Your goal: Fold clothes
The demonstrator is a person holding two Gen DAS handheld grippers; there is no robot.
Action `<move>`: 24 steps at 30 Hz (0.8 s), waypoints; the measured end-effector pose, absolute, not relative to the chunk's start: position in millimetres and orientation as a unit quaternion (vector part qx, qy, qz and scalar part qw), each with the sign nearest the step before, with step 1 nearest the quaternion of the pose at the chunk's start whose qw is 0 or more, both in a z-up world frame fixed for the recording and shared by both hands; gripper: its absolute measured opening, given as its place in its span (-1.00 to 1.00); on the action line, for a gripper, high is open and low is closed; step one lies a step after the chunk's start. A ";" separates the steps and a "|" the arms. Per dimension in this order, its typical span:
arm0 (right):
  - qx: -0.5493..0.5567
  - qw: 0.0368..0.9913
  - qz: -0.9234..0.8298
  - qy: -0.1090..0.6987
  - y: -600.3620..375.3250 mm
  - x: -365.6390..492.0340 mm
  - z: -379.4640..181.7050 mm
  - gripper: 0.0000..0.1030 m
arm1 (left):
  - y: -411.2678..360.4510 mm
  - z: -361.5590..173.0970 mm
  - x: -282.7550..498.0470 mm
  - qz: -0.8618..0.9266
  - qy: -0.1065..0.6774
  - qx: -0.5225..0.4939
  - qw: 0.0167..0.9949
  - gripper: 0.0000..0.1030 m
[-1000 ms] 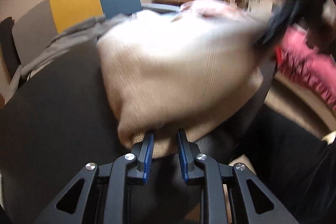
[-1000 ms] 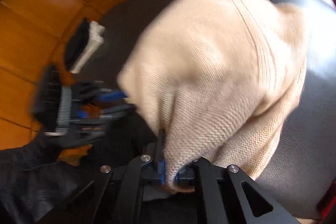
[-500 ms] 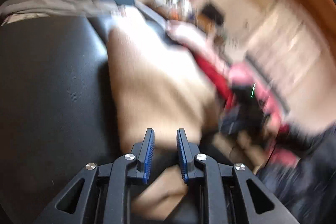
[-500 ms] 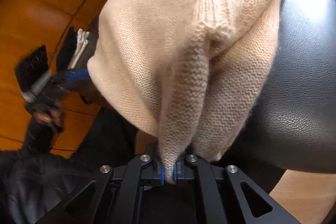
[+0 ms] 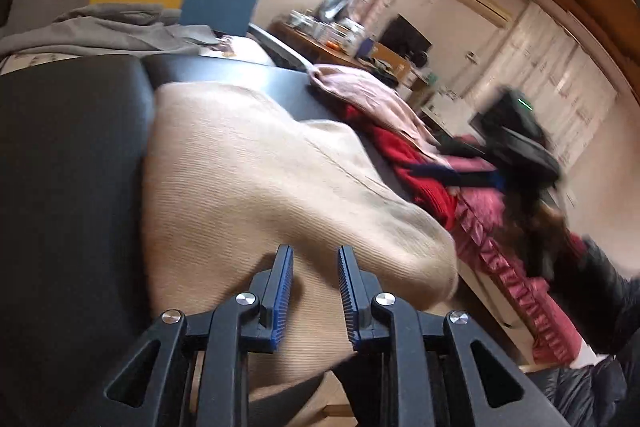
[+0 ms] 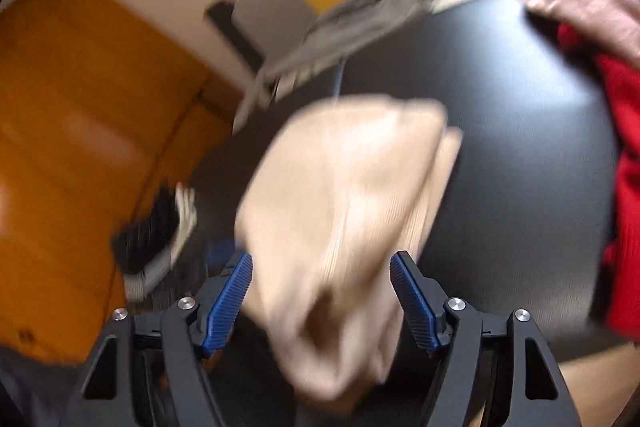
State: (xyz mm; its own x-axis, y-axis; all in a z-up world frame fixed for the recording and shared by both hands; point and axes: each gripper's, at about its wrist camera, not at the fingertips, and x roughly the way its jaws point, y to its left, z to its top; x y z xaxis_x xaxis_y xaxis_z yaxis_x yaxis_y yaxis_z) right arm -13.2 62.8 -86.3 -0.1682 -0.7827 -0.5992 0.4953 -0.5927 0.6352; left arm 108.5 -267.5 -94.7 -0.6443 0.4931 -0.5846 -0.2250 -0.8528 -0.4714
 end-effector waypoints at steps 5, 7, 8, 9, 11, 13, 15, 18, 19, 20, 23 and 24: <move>0.511 0.354 -0.764 -0.174 28.5 -59.4 -123.6 -0.10 | -245.7 -94.6 120.9 0.889 -0.158 -0.374 0.212 -0.56; 0.518 0.337 -0.765 -0.180 19.0 -70.4 -131.6 -0.12 | -240.7 -94.0 120.3 0.889 -0.155 -0.371 0.218 -0.56; 0.520 0.336 -0.762 -0.190 18.8 -71.2 -135.6 -0.12 | -237.3 -94.2 119.3 0.888 -0.154 -0.371 0.223 -0.56; 0.520 0.335 -0.761 -0.196 18.8 -71.8 -138.5 -0.17 | -235.2 -95.5 114.8 0.886 -0.154 -0.372 0.230 -0.56; 0.511 0.331 -0.775 -0.168 15.6 -71.0 -131.6 -0.66 | -227.5 -98.1 108.4 0.883 -0.144 -0.379 0.238 -0.56; 0.503 0.327 -0.789 -0.130 9.0 -70.5 -122.1 -0.80 | -218.1 -102.7 102.9 0.879 -0.132 -0.387 0.245 -0.56; 0.500 0.317 -0.801 -0.087 2.5 -76.2 -120.3 -0.81 | -208.9 -108.0 96.9 0.874 -0.126 -0.396 0.254 -0.56; 0.492 0.302 -0.816 -0.021 -7.2 -84.7 -117.5 -0.81 | -188.8 -120.9 87.7 0.863 -0.106 -0.421 0.258 -0.56; 0.489 0.297 -0.820 0.000 -10.5 -87.5 -116.5 -0.81 | -182.3 -125.1 86.6 0.863 -0.098 -0.425 0.255 -0.57; 0.486 0.291 -0.824 0.022 -13.8 -90.3 -115.6 -0.81 | -176.3 -129.1 85.7 0.863 -0.091 -0.428 0.253 -0.56; 0.474 0.274 -0.832 0.088 -23.5 -98.8 -112.8 -0.82 | -174.2 -131.8 85.4 0.859 -0.111 -0.430 0.253 -0.56; 0.470 0.268 -0.834 0.110 -26.8 -101.6 -111.9 -0.82 | -174.9 -132.6 85.9 0.859 -0.118 -0.430 0.252 -0.56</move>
State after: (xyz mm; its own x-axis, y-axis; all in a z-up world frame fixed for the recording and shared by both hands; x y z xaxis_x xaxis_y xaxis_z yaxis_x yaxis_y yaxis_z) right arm -101.6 -26.8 -111.9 -0.4150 -0.3436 -0.8424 0.5497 -0.8326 0.0688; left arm 85.9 -174.9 -132.6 -0.5034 0.5345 -0.6789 -0.3315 -0.8451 -0.4195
